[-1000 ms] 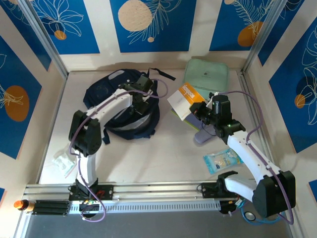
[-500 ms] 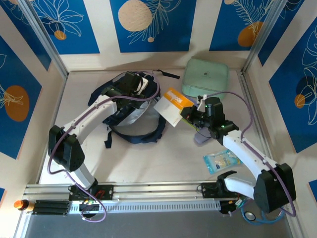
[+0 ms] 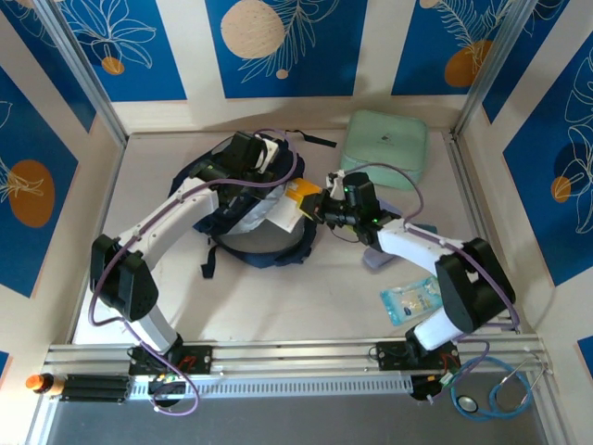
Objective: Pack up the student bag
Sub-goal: Place the book in the student bag.
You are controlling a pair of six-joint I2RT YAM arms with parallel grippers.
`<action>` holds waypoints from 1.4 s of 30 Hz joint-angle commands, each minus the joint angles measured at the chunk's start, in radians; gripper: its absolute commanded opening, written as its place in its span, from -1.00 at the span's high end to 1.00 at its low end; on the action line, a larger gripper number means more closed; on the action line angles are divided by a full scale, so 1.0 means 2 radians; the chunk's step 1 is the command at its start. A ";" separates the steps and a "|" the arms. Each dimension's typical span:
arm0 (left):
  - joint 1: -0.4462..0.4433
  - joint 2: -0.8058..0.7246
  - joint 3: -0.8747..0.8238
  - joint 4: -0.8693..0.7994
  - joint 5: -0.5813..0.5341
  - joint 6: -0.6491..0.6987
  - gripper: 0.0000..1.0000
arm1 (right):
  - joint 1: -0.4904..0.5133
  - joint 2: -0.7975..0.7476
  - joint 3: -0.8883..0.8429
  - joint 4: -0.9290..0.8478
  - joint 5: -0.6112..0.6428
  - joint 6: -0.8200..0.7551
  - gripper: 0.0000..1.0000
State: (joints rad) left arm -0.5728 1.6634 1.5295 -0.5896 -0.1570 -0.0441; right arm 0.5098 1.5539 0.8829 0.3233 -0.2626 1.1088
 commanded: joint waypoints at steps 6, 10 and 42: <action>-0.003 -0.037 0.022 0.065 0.046 -0.027 1.00 | 0.020 0.114 0.088 -0.002 0.035 0.028 1.00; -0.003 -0.039 0.020 0.070 0.051 -0.033 1.00 | 0.029 0.165 0.126 -0.021 0.053 0.042 1.00; 0.045 -0.074 -0.063 0.114 0.041 -0.055 1.00 | 0.027 0.156 0.131 -0.089 0.030 0.103 -0.48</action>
State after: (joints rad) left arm -0.5182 1.5837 1.4193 -0.4450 -0.0830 -0.1593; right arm 0.5716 1.9442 1.1950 0.1844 -0.1806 1.3003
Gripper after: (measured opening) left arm 0.048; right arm 0.740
